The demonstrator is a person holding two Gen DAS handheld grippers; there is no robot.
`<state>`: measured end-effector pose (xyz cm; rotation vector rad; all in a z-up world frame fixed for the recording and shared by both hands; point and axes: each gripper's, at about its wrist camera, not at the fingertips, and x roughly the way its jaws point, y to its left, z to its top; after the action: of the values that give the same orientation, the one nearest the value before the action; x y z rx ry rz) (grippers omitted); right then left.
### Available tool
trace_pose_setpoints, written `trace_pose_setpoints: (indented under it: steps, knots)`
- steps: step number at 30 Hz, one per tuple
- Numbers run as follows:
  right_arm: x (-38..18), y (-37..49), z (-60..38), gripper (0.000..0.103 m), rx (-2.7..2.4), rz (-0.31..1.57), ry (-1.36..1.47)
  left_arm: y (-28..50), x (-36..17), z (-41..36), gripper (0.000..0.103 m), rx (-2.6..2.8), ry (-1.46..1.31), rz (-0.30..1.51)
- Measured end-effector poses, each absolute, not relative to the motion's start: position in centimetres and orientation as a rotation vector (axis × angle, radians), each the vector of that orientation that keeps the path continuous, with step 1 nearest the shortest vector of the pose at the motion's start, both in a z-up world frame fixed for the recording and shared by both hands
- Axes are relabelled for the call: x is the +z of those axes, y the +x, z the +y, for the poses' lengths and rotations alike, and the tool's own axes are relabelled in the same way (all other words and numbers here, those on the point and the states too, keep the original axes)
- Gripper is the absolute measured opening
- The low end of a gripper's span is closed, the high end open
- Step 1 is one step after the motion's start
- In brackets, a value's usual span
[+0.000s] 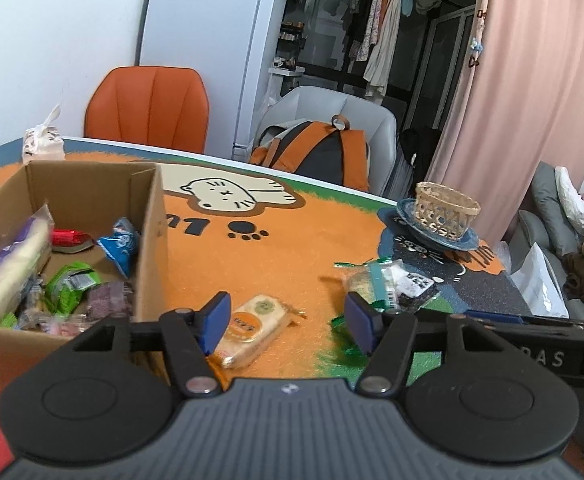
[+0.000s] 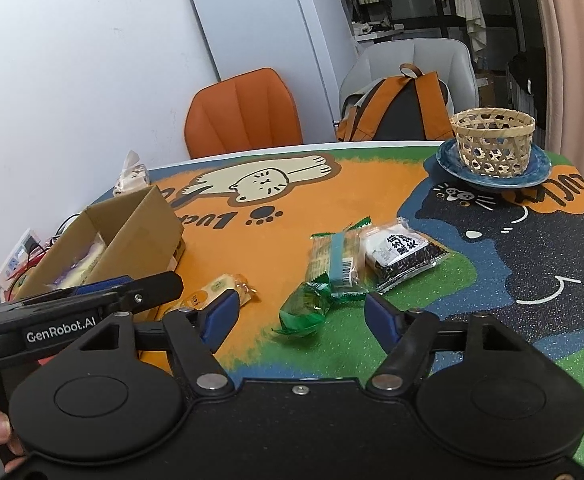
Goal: Organize snacks
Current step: 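Move both open tools back from the box to the loose snacks, then grasp the cream cake packet with the left tool while the right grasps the green candy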
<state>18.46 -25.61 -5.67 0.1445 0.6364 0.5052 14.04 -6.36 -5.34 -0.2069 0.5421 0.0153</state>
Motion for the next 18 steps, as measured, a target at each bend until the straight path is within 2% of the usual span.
trace_pose_setpoints:
  steps: [2, 12, 18]
  knots:
    - [-5.8, 18.6, -25.8, 0.068, 0.502, 0.638, 0.152, 14.2, -5.7, -6.9, 0.056, 0.002, -0.212, 0.554]
    - [-7.0, 20.3, -25.5, 0.068, 0.507, 0.684, 0.161, 16.4, -8.1, -6.0, 0.055, 0.075, -0.215, 0.587]
    - [-7.8, 22.1, -23.5, 0.068, 0.529, 0.716, 0.169, 18.2, -8.7, -4.6, 0.064, 0.091, -0.199, 0.62]
